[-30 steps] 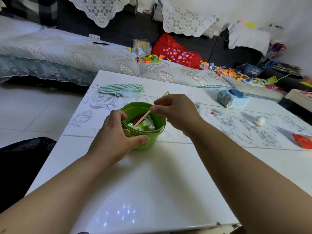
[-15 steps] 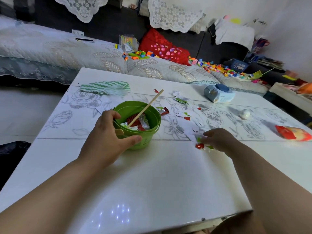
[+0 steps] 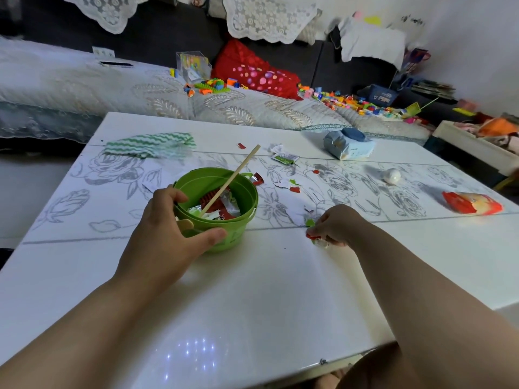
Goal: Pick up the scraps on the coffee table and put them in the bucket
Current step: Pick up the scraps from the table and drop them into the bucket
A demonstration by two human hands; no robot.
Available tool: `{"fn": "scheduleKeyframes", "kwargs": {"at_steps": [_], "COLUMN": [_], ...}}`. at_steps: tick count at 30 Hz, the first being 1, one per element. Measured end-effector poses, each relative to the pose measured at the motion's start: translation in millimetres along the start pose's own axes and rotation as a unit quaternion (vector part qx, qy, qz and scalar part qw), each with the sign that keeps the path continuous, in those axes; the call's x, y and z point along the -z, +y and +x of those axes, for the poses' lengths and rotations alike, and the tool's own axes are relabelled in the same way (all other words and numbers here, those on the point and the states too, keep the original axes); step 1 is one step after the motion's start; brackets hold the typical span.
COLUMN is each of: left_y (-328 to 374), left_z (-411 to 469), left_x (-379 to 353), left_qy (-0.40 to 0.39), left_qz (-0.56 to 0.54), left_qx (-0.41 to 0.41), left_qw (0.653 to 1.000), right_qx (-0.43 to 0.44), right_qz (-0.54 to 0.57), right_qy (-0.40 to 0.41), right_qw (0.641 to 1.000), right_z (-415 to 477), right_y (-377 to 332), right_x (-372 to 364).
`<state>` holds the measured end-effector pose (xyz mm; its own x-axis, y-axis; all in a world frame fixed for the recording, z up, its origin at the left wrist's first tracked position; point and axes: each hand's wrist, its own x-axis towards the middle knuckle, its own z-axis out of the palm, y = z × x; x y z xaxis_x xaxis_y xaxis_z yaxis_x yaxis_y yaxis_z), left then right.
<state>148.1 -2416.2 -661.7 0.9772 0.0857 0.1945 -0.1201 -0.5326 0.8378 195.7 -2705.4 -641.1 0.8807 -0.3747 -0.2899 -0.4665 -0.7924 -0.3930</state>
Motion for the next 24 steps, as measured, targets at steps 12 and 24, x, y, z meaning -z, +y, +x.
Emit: {"fn": "scheduleKeyframes", "kwargs": {"at_steps": [12,24], "left_y": [2,-1], "left_z": [-1,1], "left_x": [4,4], "left_qy": [-0.012,-0.009], "left_qz": [-0.002,-0.003], "left_qx": [-0.004,-0.006], "left_qw": [1.0,1.0], "right_qx": [0.082,0.037], "right_qz": [0.112,-0.011], "right_qy": [0.07,0.005], "right_qw": [0.988,0.999], "right_z": [2,23], "right_y": [-18,-39], "right_x": [10,-10]}}
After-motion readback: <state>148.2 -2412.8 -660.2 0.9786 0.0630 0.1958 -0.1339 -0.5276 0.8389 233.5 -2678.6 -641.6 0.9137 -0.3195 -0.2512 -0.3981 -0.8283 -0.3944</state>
